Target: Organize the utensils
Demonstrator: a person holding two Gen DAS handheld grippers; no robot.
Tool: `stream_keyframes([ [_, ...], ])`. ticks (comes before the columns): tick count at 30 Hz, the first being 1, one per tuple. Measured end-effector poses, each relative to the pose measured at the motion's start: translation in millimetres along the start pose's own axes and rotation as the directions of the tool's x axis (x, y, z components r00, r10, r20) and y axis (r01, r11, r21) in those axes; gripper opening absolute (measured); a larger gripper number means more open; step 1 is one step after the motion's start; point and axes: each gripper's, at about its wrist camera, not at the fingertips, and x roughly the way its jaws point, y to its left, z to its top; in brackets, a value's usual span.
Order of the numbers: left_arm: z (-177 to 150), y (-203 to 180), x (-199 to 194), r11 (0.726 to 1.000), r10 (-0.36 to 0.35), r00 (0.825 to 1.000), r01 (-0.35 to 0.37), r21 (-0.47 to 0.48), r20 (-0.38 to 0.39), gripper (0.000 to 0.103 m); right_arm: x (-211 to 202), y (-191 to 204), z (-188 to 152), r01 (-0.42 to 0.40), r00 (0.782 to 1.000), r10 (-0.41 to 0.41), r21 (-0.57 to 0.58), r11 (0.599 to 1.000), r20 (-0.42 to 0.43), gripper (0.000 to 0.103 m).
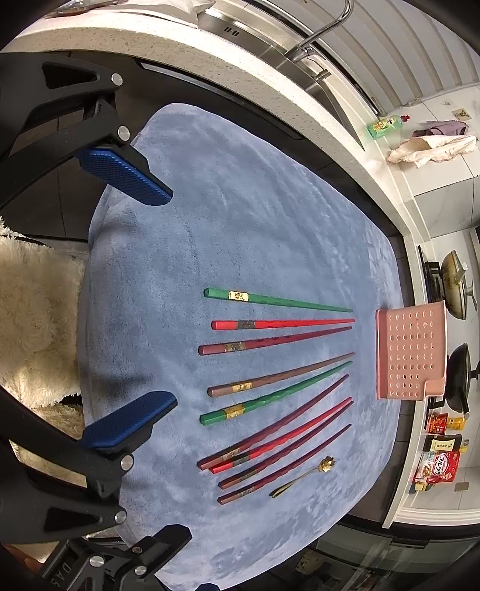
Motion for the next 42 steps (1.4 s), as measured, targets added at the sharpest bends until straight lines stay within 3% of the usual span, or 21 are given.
stream_keyframes([
  [42, -2.9, 1.3, -0.9, 1.0, 0.003, 1.0, -0.003, -0.006, 0.007, 0.096, 1.7, 2.7, -0.1, 0.005, 1.0, -0.005, 0.003, 1.0, -0.006, 0.096],
])
